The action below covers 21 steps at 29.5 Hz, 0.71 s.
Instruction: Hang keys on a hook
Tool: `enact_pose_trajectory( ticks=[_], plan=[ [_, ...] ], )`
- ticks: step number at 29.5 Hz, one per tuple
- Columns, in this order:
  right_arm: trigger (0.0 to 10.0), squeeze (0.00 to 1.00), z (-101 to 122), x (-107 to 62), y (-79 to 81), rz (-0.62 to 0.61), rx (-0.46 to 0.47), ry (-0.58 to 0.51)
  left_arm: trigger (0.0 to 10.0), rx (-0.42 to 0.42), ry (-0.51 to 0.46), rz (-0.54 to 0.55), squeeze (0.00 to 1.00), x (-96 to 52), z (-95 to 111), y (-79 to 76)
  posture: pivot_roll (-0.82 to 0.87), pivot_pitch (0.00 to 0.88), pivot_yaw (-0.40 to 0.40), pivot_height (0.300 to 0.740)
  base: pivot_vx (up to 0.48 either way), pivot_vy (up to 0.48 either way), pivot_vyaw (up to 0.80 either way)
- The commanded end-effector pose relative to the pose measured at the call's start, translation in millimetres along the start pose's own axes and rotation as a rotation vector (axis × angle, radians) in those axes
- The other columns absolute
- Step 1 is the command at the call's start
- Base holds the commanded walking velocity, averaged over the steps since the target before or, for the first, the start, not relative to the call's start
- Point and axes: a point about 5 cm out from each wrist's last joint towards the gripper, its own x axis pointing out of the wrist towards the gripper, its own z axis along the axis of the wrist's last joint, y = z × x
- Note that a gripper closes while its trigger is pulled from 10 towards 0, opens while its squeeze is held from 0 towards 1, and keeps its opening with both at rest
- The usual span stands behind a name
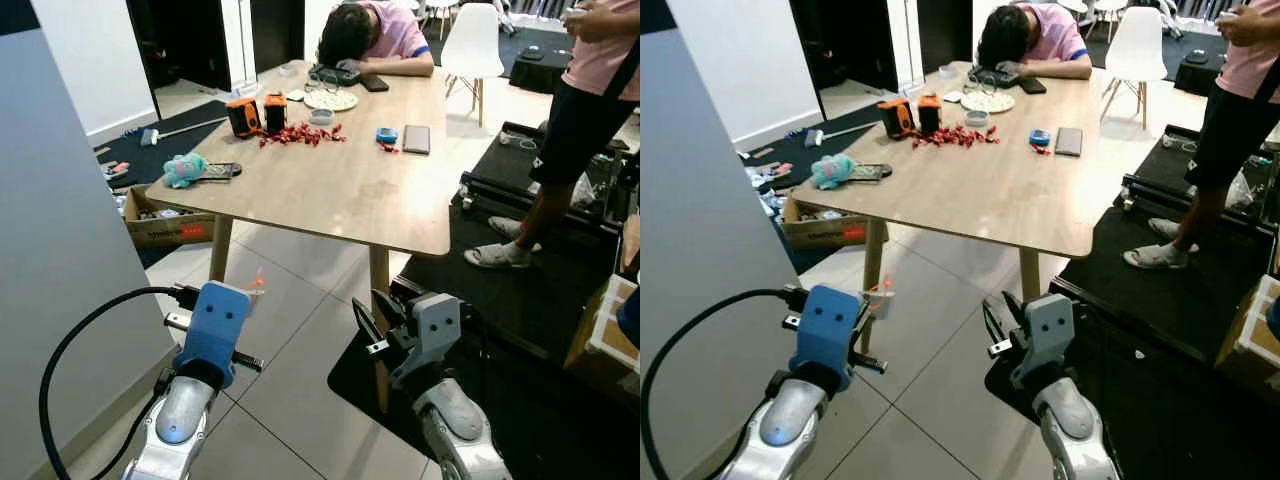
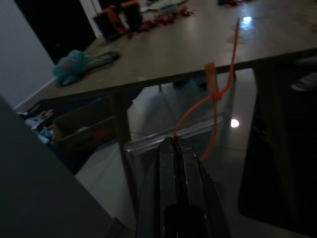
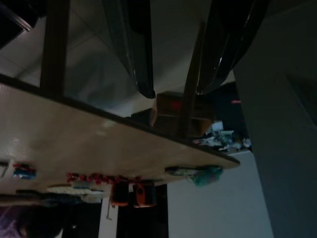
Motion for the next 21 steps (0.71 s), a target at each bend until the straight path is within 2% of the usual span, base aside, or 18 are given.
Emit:
enact_pose_trajectory(
  ticks=[1,21],
  plan=[
    [10.0,0.0,-3.6,-0.8,2.0,0.006,0.012,0.013,10.0,0.009,0.013,-0.002,0.0,-0.2,-3.4,-1.7,0.09,0.075,-0.012,0.74,0.0,0.0,0.74],
    [10.0,0.0,-3.2,-1.0,0.9,0.004,0.011,0.011,10.0,0.013,0.016,-0.003,0.0,0.7,-4.7,-1.6,0.09,0.072,-0.011,0.74,0.0,0.0,0.74]
  ],
)
